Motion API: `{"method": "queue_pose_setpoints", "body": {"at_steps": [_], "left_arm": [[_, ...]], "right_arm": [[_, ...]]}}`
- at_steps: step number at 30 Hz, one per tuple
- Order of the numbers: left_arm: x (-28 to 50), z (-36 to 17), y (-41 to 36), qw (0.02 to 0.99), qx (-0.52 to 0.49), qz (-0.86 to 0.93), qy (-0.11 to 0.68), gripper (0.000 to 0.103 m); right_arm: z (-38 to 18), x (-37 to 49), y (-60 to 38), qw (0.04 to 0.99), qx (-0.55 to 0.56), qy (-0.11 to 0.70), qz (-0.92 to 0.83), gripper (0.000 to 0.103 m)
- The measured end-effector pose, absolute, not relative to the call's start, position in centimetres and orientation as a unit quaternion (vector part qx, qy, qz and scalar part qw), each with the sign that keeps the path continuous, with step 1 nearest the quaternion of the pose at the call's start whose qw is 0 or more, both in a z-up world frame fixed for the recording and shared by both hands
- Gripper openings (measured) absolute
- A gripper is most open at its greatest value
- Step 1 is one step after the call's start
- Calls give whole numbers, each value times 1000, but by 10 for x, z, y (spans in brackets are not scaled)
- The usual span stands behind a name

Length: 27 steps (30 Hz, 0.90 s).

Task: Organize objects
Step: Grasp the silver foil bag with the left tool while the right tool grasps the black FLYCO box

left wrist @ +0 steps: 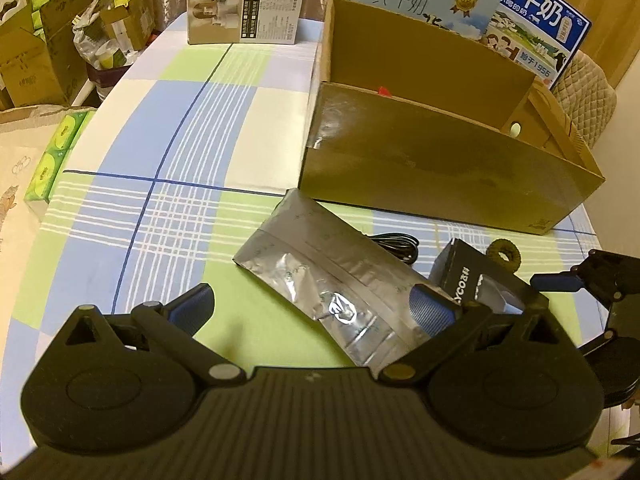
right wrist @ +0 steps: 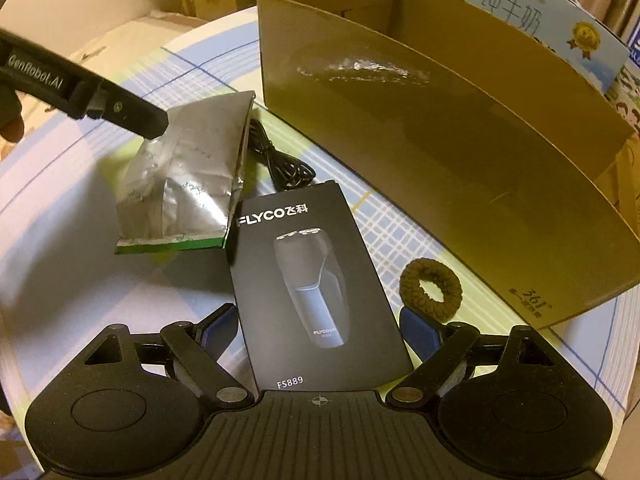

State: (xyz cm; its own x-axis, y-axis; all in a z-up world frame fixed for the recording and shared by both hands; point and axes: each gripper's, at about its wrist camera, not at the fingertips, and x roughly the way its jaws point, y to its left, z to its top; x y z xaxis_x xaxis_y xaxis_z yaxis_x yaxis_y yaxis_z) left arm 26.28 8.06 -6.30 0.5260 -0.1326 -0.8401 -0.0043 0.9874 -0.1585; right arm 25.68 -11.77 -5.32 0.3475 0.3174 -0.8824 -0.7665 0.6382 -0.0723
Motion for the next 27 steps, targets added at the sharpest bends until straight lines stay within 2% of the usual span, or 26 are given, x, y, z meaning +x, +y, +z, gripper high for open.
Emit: {"method": "queue_pose_setpoints", "body": {"at_steps": [18, 22, 27], "left_arm": [[262, -72, 79, 870, -82, -36, 484, 102], [261, -73, 78, 870, -83, -38, 484, 102], [258, -75, 82, 870, -84, -35, 484, 102]], "right_arm": [[-56, 257, -93, 766, -287, 450, 359, 84], [-56, 254, -97, 767, -279, 459, 351, 80], [-49, 254, -102, 783, -233, 475, 329, 79]]}}
